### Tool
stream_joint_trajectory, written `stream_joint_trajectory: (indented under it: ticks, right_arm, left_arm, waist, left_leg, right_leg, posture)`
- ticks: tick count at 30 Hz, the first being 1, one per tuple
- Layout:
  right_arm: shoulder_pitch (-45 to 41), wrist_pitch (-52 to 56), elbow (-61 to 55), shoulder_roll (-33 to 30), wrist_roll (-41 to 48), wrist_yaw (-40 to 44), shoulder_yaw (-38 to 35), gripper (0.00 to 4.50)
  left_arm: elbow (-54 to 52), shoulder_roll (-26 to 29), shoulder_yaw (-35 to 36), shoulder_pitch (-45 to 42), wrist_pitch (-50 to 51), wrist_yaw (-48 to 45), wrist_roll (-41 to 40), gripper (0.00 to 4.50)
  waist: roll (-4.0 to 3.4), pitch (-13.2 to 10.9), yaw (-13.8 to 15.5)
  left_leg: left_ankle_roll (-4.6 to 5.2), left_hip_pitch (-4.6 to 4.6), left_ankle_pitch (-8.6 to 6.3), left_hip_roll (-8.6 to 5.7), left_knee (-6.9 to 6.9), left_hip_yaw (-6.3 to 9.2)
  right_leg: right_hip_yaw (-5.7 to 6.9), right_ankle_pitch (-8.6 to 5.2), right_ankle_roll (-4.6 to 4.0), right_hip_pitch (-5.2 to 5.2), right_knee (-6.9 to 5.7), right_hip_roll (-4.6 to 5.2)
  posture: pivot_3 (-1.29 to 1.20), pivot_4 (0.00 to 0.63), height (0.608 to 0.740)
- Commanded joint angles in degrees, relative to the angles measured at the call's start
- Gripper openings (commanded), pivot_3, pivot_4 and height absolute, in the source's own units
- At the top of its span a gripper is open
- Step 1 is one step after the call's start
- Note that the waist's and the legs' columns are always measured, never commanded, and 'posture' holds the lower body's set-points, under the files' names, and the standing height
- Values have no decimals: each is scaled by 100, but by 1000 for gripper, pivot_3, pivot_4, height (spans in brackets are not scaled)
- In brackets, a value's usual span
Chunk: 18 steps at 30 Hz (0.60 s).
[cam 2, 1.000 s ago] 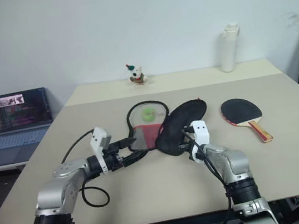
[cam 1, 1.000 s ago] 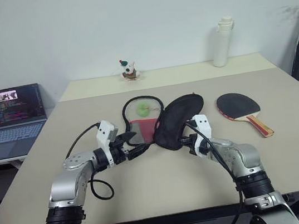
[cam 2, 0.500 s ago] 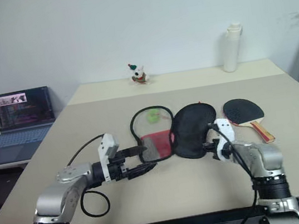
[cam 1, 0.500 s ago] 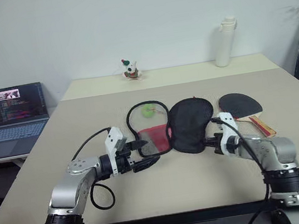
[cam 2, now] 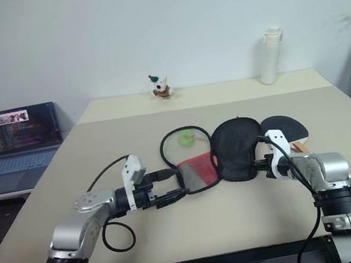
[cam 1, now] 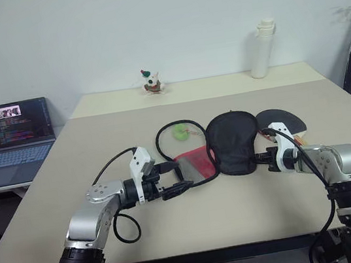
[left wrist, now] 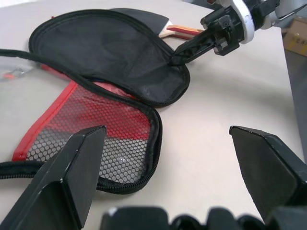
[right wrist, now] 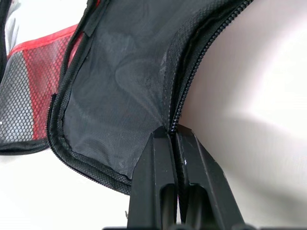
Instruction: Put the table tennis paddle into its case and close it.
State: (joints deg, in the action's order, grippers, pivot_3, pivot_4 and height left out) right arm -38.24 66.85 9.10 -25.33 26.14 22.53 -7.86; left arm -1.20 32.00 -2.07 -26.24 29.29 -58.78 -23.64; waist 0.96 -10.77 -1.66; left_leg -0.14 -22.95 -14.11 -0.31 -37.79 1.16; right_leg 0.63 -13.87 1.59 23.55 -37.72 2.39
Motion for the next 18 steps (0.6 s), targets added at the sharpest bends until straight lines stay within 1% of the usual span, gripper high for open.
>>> stream_joint_trajectory:
  ticks: [1, 6, 7, 8, 9, 10, 11, 13, 15, 18]
  right_arm:
    - [-153, -370, 21, -71, -151, 30, 12, 989]
    - [-70, -1004, -26, -537, -518, 392, 351, 2726]
    - [-58, -1082, -47, -628, -537, 476, 362, 3027]
    - [-37, -1163, -85, -735, -555, 587, 373, 3432]
    - [-3, -1267, -152, -844, -539, 733, 360, 3713]
    - [30, -1316, -232, -919, -474, 882, 311, 4148]
    - [68, -1341, -328, -991, -392, 1023, 249, 4455]
    - [167, -1486, -467, -1159, -321, 1227, 107, 4455]
    - [215, -1610, -415, -1244, -356, 1222, -42, 4455]
    - [253, -2019, -36, -1438, -664, 1197, -33, 4455]
  left_arm:
    - [-39, -18, 23, -79, -145, 57, 24, 4500]
    - [-70, -15, 79, -15, -192, 172, 43, 4500]
    - [-77, -13, 84, 3, -204, 192, 49, 4500]
    - [-87, -8, 88, 24, -216, 215, 56, 4500]
    - [-91, -3, 90, 42, -233, 243, 67, 4500]
    - [-97, -1, 93, 56, -245, 268, 74, 4500]
    - [-103, -2, 98, 66, -256, 299, 86, 4500]
    - [-73, -21, 91, 29, -339, 419, 192, 4500]
    - [-50, -69, 91, -72, -348, 540, 234, 4500]
    - [-85, -77, 31, -249, -349, 583, 291, 4500]
  waist:
    - [0, 0, 1]
    - [0, -1, 2]
    - [0, -1, 3]
    - [0, -1, 4]
    - [1, -1, 5]
    - [1, -1, 3]
    - [2, -2, 3]
    - [3, -2, 4]
    - [3, -2, 6]
    - [8, -5, 17]
  left_leg:
    - [0, 0, 0, 0, 0, 0]
    - [1, -1, 0, 0, 0, 0]
    - [1, -1, -1, 0, 0, 0]
    - [1, -1, -1, 0, 0, 0]
    - [1, -1, -1, 0, 1, 0]
    - [2, -1, -1, 0, 0, 0]
    - [2, -1, -1, 0, 1, 0]
    - [3, -1, -2, 2, 1, 0]
    - [3, -1, -2, 2, 1, -1]
    - [3, -1, -2, 1, -2, -1]
  right_leg:
    - [0, 0, 0, 0, 0, 0]
    - [1, 0, 0, 0, 2, 0]
    - [1, 0, 0, 0, 3, 0]
    - [1, 0, 0, 0, 4, 0]
    - [1, 0, 0, 0, 4, 1]
    - [1, 0, 0, 0, 4, 0]
    - [1, 0, 1, 0, 5, 0]
    - [1, 0, 1, 0, 6, -1]
    - [0, -1, 1, 0, 6, -1]
    - [1, -1, 2, -2, 6, 0]
  posture:
    - [0, 150, 740]
    - [0, 150, 740]
    - [0, 150, 740]
    - [0, 150, 740]
    - [0, 150, 740]
    - [0, 150, 740]
    - [0, 150, 740]
    - [0, 150, 740]
    - [0, 150, 740]
    - [0, 150, 740]
